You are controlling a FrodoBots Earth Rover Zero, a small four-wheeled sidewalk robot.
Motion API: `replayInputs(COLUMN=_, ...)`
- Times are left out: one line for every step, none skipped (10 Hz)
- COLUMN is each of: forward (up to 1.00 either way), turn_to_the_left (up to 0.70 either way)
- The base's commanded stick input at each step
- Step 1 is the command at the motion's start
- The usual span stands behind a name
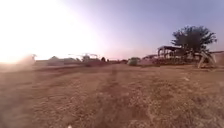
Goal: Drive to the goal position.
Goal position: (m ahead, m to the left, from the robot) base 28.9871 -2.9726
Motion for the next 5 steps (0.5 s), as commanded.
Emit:
replayInputs(forward=0.69, turn_to_the_left=0.00)
replayInputs(forward=0.69, turn_to_the_left=0.00)
replayInputs(forward=0.69, turn_to_the_left=0.00)
replayInputs(forward=0.69, turn_to_the_left=0.00)
replayInputs(forward=0.69, turn_to_the_left=0.00)
